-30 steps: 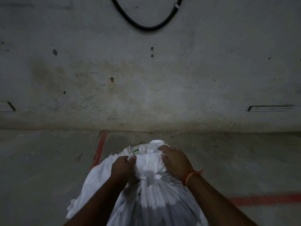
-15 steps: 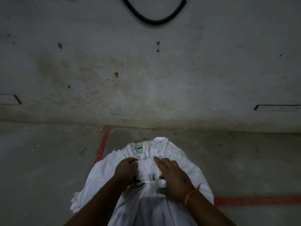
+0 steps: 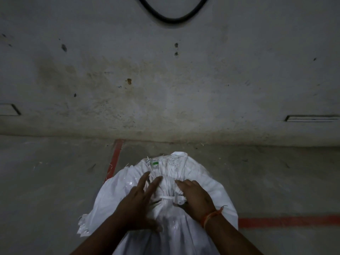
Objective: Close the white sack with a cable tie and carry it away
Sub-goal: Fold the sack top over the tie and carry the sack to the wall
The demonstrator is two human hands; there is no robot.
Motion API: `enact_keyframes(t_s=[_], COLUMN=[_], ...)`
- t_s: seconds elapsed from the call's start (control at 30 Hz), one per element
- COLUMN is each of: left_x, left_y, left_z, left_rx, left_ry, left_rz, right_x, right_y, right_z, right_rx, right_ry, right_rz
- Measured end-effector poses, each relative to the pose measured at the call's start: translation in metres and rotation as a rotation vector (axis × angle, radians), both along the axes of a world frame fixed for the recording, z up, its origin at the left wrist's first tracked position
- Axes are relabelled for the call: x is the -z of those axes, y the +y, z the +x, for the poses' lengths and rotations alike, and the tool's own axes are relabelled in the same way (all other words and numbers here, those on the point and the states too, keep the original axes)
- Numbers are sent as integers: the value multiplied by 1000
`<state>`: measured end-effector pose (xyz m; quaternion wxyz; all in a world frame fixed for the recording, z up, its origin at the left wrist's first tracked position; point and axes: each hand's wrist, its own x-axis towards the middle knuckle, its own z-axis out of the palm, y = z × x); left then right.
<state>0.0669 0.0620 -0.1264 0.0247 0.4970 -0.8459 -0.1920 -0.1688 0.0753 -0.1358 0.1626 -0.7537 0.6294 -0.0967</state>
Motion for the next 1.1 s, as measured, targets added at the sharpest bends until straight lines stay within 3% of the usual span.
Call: enact_keyframes(t_s=[0.3, 0.63, 0.87, 1.0, 1.1], left_x=[14, 56, 62, 45, 13], left_y=[-17, -42, -43, -56, -76], left_z=[-32, -28, -35, -39, -42], left_rx=[-115, -77, -31, 10, -49], left_ry=[-69, 49, 265, 268, 257], left_rz=[-63, -162, -196, -185, -150], right_x=[31, 60, 100, 88, 39], right_y=[11, -6, -16, -33, -56], right_z=[0, -11, -20, -25, -31], right_rx=[82, 49, 69, 49, 43], right_ry=[-84, -145, -310, -354, -469], right_rz=[-12, -30, -312, -411, -275])
